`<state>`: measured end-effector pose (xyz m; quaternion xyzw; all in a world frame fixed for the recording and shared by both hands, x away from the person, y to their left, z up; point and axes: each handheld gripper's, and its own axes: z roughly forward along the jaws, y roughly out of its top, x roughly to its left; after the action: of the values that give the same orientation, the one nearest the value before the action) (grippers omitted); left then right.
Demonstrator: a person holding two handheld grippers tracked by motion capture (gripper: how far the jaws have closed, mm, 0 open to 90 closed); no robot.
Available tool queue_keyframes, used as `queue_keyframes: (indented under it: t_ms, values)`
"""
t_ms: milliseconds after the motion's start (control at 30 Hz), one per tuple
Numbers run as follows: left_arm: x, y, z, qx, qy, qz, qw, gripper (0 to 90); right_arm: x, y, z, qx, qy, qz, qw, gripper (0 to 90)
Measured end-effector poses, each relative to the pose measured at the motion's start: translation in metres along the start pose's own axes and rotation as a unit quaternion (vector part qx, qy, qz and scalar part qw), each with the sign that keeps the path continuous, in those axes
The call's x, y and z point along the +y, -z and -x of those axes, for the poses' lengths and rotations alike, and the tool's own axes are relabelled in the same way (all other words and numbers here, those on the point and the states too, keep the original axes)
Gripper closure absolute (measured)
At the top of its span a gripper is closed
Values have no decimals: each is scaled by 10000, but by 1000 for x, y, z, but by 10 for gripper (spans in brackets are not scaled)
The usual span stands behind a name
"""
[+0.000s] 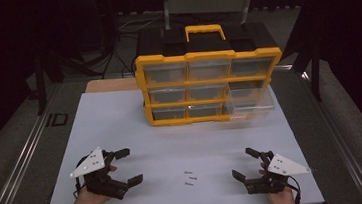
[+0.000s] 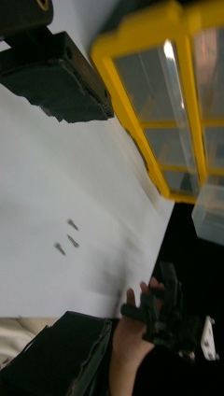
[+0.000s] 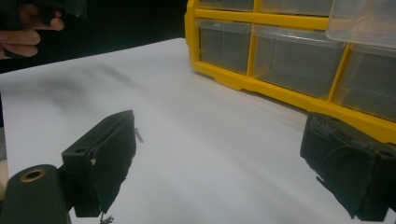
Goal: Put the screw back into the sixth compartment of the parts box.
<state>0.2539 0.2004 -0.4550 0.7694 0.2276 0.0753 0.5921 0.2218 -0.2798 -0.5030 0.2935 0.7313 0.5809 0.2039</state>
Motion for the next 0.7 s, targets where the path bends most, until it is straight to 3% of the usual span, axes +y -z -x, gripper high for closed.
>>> queue_keyframes:
  t_ms: [167,300,700]
  values:
    - [14,-19,4,-189,-275,-232,9992,27,0,0,2,3,-22,15,10000,105]
    - [19,-31,4,-312,-347,-345,9983,44,0,0,1,28,-14,6,10000,104]
    - [29,-77,7,-730,-788,-843,9906,157,0,0,0,86,-6,1,10000,104]
